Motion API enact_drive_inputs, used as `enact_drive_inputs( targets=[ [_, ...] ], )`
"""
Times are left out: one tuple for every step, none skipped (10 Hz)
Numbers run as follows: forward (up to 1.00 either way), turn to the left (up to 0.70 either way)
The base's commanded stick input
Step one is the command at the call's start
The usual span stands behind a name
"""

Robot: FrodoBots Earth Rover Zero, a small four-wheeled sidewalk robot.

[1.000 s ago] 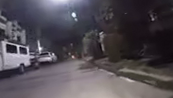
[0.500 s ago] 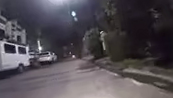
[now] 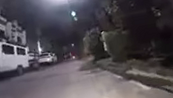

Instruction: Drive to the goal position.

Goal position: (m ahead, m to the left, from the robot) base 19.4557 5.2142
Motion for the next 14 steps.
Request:
enact_drive_inputs(
  targets=[
    [0.50, 0.00],
    [0.50, 0.00],
    [0.50, 0.00],
    [0.50, 0.00],
    [0.50, 0.00],
    [0.50, 0.00],
    [0.50, 0.00],
    [0.50, 0.00],
    [0.50, 0.00],
    [0.50, 0.00],
    [0.50, 0.00],
    [0.50, 0.00],
    [0.50, 0.00],
    [0.50, 0.00]
  ],
)
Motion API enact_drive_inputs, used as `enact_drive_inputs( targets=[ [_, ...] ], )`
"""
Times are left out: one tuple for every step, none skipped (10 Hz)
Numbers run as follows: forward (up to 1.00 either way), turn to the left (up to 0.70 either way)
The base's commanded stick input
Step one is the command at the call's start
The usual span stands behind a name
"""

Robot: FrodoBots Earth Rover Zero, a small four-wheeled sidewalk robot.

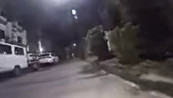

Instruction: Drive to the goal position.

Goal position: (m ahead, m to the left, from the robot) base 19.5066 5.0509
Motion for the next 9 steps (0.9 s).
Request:
enact_drive_inputs(
  targets=[
    [0.50, 0.00],
    [0.50, 0.00],
    [0.50, 0.00],
    [0.50, 0.00],
    [0.50, 0.00],
    [0.50, 0.00],
    [0.50, 0.00],
    [0.50, 0.00],
    [0.50, 0.00]
  ],
)
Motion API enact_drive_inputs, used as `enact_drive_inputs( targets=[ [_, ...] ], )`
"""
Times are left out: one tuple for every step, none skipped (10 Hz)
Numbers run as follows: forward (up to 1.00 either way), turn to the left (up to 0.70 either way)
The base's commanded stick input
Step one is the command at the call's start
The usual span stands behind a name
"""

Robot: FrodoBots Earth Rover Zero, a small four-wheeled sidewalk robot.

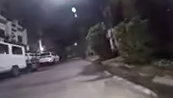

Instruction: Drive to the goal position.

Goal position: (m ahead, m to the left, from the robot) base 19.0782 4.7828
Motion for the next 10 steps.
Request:
enact_drive_inputs(
  targets=[
    [0.50, 0.00],
    [0.50, 0.00],
    [0.50, 0.00],
    [0.50, 0.00],
    [0.50, 0.00],
    [0.50, 0.00],
    [0.50, 0.00],
    [0.50, 0.00],
    [0.50, 0.00],
    [0.50, 0.00]
  ],
)
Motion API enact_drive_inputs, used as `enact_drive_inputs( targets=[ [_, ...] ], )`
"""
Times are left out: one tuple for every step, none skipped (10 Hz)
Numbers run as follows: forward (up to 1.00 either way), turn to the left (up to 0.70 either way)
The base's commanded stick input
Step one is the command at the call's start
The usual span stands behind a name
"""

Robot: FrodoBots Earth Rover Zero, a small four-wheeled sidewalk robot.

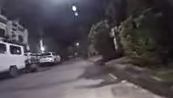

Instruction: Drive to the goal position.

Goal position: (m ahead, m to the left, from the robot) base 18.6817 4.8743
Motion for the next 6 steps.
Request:
enact_drive_inputs(
  targets=[
    [0.50, 0.00],
    [0.50, 0.00],
    [0.50, 0.00],
    [0.50, 0.00],
    [0.50, 0.00],
    [0.50, 0.00]
  ],
)
